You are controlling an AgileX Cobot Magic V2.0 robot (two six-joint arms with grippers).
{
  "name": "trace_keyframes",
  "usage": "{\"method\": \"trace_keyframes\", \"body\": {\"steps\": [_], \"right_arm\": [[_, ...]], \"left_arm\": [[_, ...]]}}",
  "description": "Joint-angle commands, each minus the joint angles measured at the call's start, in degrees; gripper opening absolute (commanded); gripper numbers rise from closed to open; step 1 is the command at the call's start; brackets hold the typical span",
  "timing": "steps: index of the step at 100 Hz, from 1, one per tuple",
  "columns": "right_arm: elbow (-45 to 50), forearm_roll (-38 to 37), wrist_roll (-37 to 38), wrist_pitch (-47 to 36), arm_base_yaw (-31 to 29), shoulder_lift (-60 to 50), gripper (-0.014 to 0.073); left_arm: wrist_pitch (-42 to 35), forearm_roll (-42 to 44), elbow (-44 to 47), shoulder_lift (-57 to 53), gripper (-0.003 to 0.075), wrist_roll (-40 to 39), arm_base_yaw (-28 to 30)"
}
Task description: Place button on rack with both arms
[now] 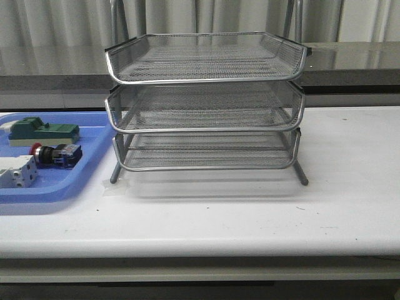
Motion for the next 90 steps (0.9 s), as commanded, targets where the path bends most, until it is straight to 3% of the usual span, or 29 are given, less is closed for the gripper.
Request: {"method": "trace_keyframes", "body": {"steps": [1, 45, 90], "right_arm": [[0.16, -0.12, -0.43, -4.7, -0.45, 0.58, -0.0099], [0.16, -0.52, -0.43, -4.87, -0.45, 0.58, -0.0099], [-0.03, -0.63, -0.43, -13.18, -0.45, 0.58, -0.0099]], "left_arm": [[-4.32, -0.37, 1.94, -1.8, -0.002, -0.45, 0.07], [-4.32, -0.37, 1.94, -1.8, -0.002, -0.45, 0.07], [-4.32, -0.37, 1.94, -1.8, -0.002, -0.45, 0.07]]}}
